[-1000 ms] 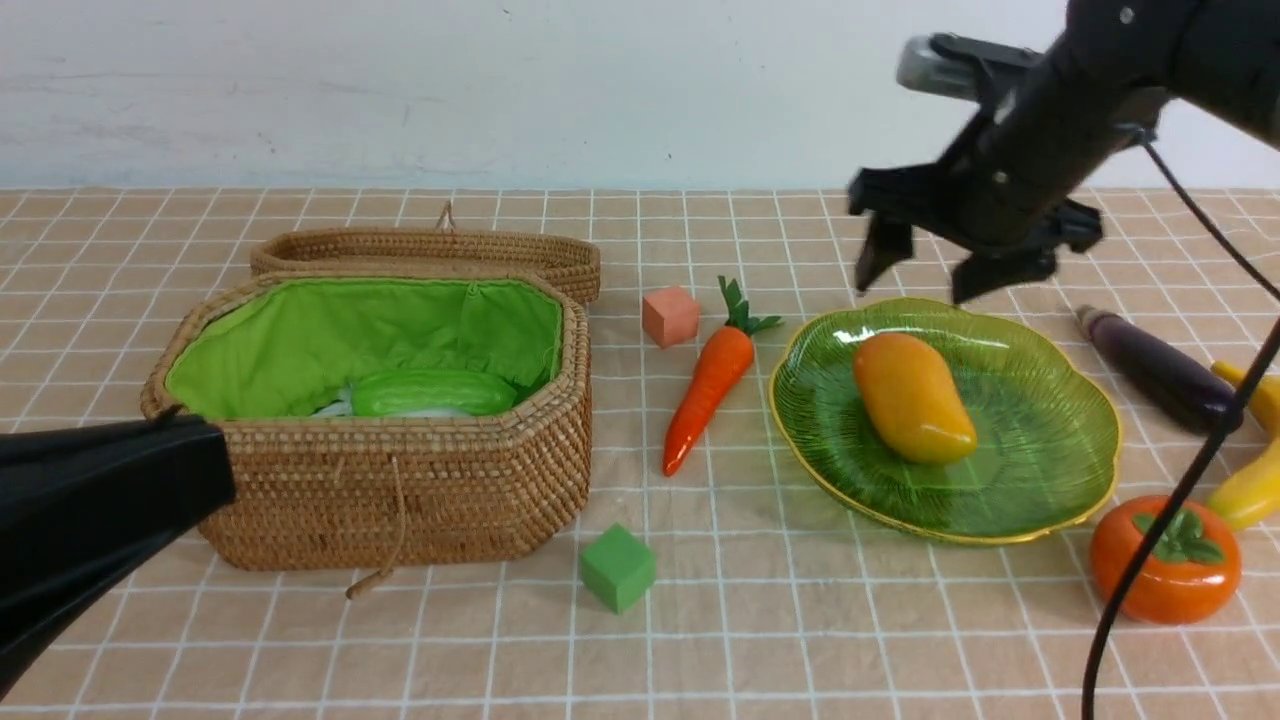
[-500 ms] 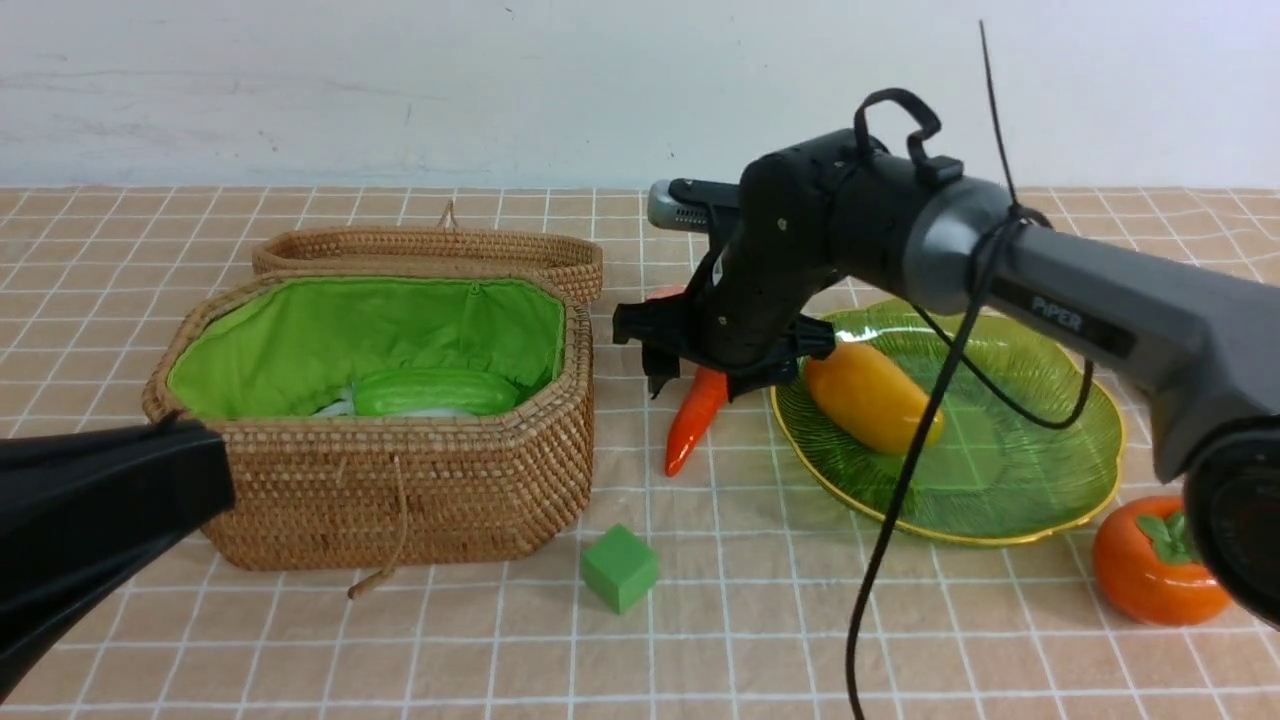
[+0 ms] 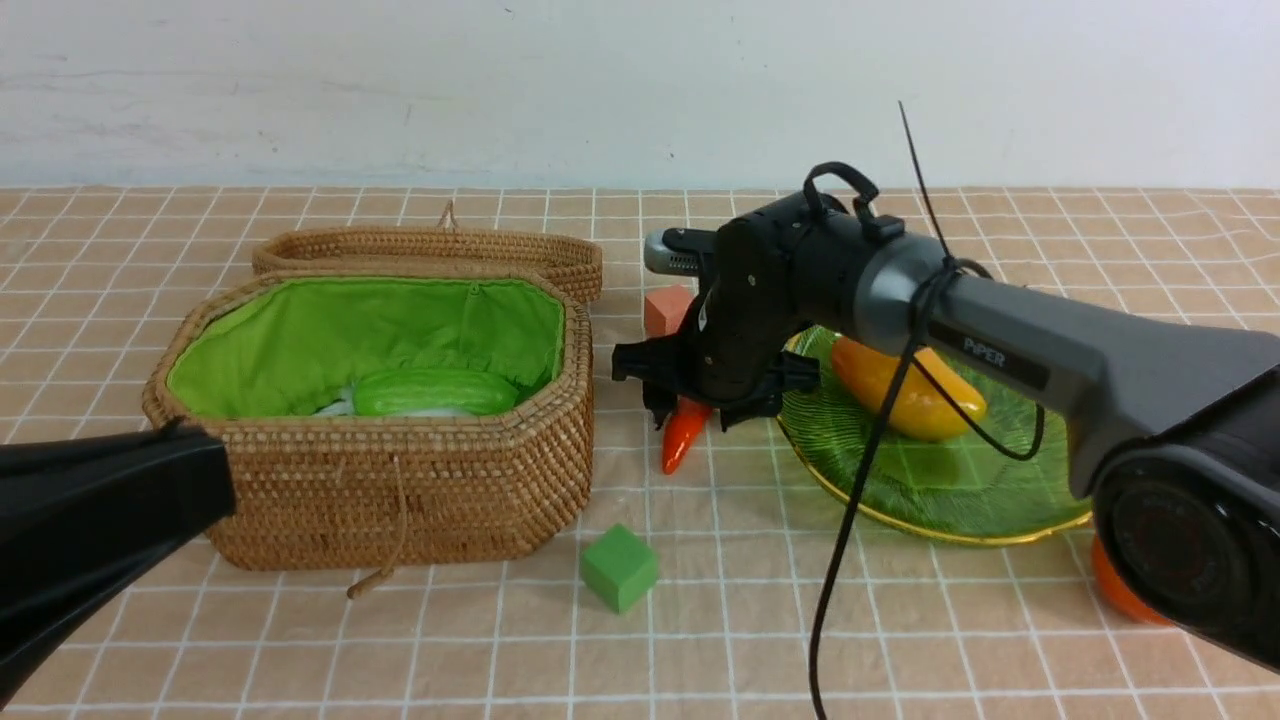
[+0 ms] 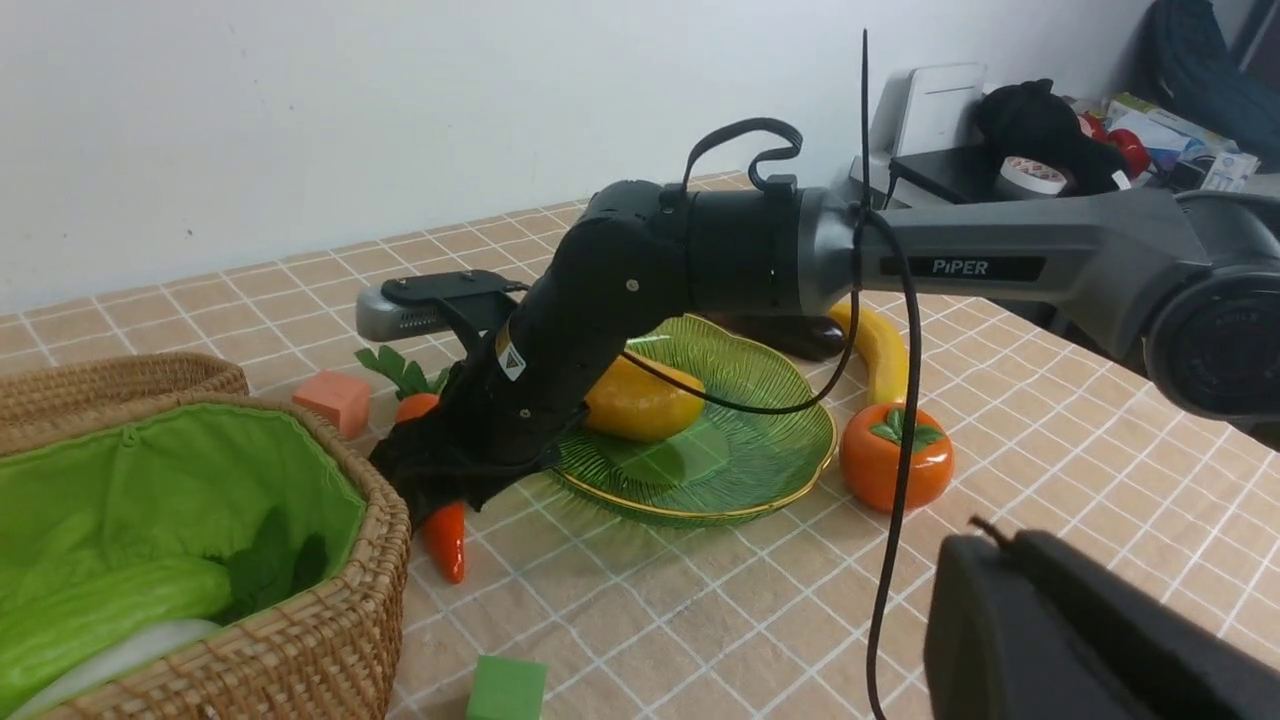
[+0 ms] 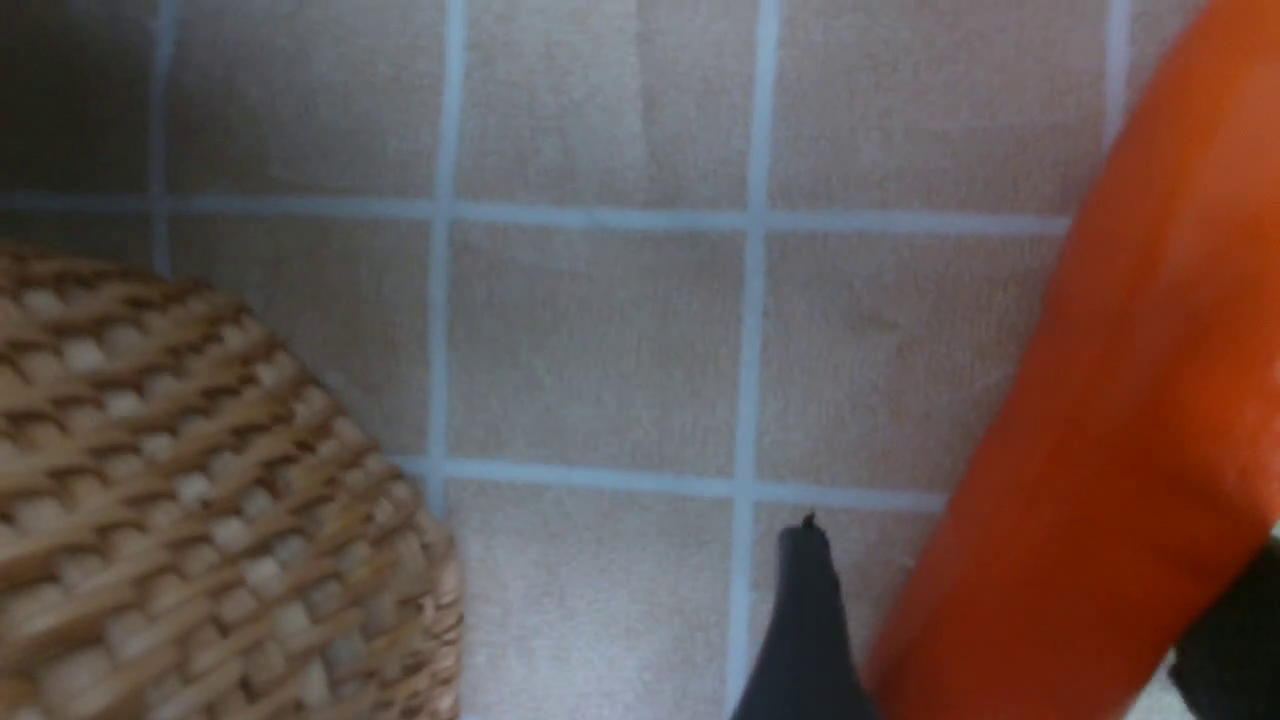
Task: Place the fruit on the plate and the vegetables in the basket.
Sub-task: Take a daikon with your right arm and place it on the basket on the left.
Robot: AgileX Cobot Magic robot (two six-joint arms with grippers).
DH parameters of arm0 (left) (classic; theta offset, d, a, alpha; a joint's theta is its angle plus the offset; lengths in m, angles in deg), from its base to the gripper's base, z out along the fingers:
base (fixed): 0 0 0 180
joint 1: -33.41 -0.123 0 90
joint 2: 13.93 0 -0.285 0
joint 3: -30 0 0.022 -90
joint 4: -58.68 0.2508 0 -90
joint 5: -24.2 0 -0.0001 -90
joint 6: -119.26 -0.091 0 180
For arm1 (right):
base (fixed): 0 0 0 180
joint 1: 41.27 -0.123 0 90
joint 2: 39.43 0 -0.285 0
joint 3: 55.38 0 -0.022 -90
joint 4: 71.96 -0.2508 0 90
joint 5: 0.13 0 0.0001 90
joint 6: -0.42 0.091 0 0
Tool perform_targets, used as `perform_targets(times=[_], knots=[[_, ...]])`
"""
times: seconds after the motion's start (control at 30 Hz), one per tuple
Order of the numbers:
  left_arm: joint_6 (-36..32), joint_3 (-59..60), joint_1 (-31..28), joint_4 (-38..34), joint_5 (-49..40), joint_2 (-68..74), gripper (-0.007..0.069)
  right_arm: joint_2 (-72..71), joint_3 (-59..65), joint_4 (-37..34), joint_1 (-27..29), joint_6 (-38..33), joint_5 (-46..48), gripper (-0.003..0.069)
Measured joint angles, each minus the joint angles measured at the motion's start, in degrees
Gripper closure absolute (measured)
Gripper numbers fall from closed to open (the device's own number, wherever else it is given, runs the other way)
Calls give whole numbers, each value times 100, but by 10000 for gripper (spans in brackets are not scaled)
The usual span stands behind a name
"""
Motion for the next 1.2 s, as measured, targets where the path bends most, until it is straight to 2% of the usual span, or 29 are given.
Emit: perform_targets(times=[0.07, 0.2, 0.27, 0.43, 0.63, 0.73, 0.8, 0.93, 0.97, 1.0, 1.03, 1.1, 1.2], knots=[[0, 0, 0, 0, 0, 0, 633, 5, -2, 0, 0, 0, -10, 211], [0, 0, 0, 0, 0, 0, 633, 11, -2, 0, 0, 0, -53, 321], [0, 0, 0, 0, -6, 0, 633, 11, -2, -88, 0, 4, -53, 413], [0, 0, 0, 0, -14, 0, 631, -66, -2, -108, 0, 55, 69, 406], [0, 0, 0, 33, -52, 0, 628, -834, 23, 219, 0, 154, 903, 406], [0, -23, 0, 271, -279, 0, 627, -1356, 23, 309, -57, -187, 1190, 406], [72, -94, 0, 494, -573, 0, 627, -1637, 23, 317, -143, -658, 1216, 406], [1003, -464, 0, 1473, -1555, -6, 627, -2276, 12, -350, -676, -3227, 985, 406], [1225, -512, 0, 1643, -1708, -6, 627, -2329, 3, -577, -796, -3969, 936, 406], [1533, -563, 0, 1862, -1821, -11, 627, -2374, 3, -1065, -1018, -5078, 856, 406], [1578, -568, 0, 1892, -1864, -11, 627, -2374, 3, -1127, -1018, -5078, 849, 406], [1979, -591, 0, 2117, -2029, -17, 627, -2265, 3, -1774, -1288, -6540, 704, 406], [2038, -591, 0, 2098, -2115, -17, 627, -1952, 3, -2076, -1421, -7621, 276, 406]])
